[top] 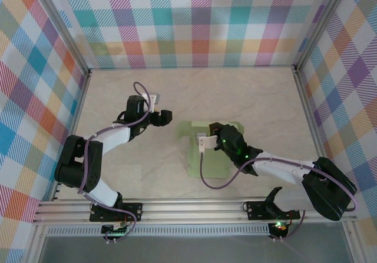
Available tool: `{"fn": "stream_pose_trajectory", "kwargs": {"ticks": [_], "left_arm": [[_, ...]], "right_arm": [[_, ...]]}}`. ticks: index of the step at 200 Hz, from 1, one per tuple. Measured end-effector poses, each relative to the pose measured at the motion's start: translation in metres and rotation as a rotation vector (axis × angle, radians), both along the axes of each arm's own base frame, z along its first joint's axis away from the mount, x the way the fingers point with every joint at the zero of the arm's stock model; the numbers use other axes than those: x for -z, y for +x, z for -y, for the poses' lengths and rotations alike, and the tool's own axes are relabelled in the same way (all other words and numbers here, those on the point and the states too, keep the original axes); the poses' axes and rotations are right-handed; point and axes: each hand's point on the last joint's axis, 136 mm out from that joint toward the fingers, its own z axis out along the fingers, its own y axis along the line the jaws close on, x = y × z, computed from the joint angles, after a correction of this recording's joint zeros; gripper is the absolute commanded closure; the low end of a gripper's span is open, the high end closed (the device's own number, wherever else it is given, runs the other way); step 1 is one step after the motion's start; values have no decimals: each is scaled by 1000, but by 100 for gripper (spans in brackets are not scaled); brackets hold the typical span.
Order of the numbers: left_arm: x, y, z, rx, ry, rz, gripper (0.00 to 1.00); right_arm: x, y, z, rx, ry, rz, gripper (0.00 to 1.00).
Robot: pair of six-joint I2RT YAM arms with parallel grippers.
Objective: Fold the paper box
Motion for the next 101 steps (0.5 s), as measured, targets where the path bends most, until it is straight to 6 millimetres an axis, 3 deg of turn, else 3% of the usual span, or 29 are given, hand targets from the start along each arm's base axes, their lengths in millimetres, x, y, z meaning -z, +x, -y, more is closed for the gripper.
{"fn": "stream_pose_trajectory", "kwargs": {"ticks": [63,101], "left_arm": [[25,-4,8,3,-1,-80,28],[26,-2,16,27,-13,-64,32]], "right_arm": [[15,2,-16,5,-8,83,100],[17,4,-28,9,21,129,100]]}}
